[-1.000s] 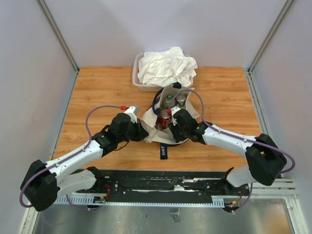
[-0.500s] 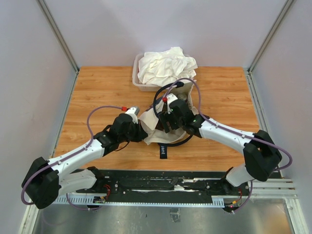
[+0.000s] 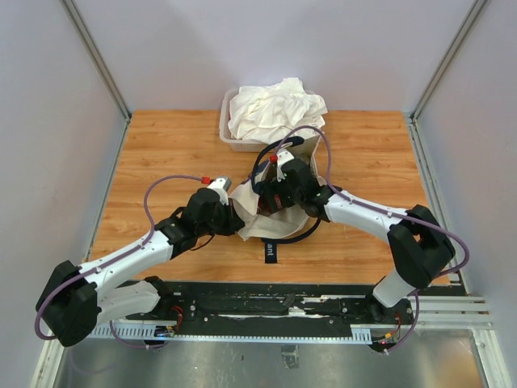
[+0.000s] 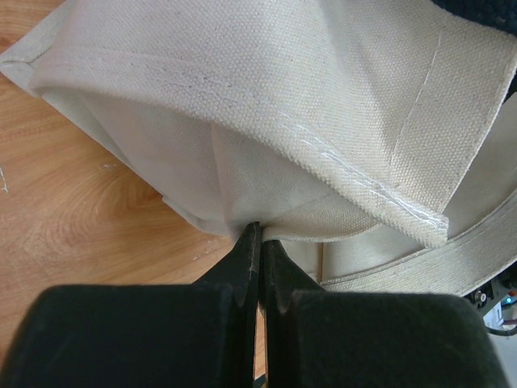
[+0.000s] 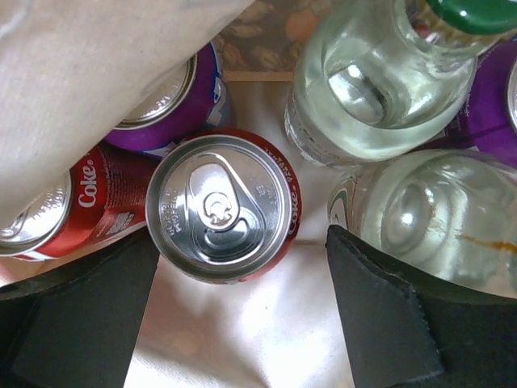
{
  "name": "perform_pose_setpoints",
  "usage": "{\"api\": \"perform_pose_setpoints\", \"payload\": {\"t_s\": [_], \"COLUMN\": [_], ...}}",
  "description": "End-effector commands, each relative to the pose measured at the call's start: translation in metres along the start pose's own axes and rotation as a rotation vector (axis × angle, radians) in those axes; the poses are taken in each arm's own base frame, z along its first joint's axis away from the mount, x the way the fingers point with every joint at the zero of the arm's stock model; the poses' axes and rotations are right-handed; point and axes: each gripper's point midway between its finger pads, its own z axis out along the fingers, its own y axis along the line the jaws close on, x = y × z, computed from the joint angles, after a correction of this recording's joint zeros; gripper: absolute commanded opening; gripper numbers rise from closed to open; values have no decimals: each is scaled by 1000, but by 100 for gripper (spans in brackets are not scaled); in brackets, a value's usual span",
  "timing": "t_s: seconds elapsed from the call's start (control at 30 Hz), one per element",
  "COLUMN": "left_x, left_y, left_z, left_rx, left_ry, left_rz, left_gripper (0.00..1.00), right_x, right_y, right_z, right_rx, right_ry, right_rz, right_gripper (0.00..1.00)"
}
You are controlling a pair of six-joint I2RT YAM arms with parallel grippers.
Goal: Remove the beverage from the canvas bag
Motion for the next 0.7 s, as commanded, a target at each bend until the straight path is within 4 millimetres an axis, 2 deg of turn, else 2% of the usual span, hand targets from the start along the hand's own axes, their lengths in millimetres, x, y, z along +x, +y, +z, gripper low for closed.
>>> {"api": "perform_pose_setpoints", "payload": {"t_s": [0.0, 0.27, 0.37, 0.47, 0.5, 0.53, 0.67], "left_x": [31, 30, 30, 30, 30, 30, 29], "left_y": [14, 12, 13, 13, 13, 13, 12], "left_z": [-7, -8, -7, -6, -6, -5, -3], "left_rx": [-57, -50, -51, -52, -51, -51, -48], "left_ry": [120, 122, 122, 122, 123, 123, 132], "left_rz": [17, 22, 26, 31, 32, 34, 42], "left_gripper": [1, 1, 0, 0, 0, 0, 0], "right_x": [-24, -17, -14, -9, -8, -7, -14], "right_y": [2, 10, 8, 2, 1, -3, -3], "right_z": [12, 31, 33, 32, 31, 30, 19], "right_rx": [-26, -64, -53, -24, -19, 0, -8], "right_ry": [-70, -49, -48, -36, -31, -27, -57], "right_rz": [34, 48, 51, 45, 36, 35, 13], "right_gripper": [84, 83, 75, 51, 19, 3, 1]}}
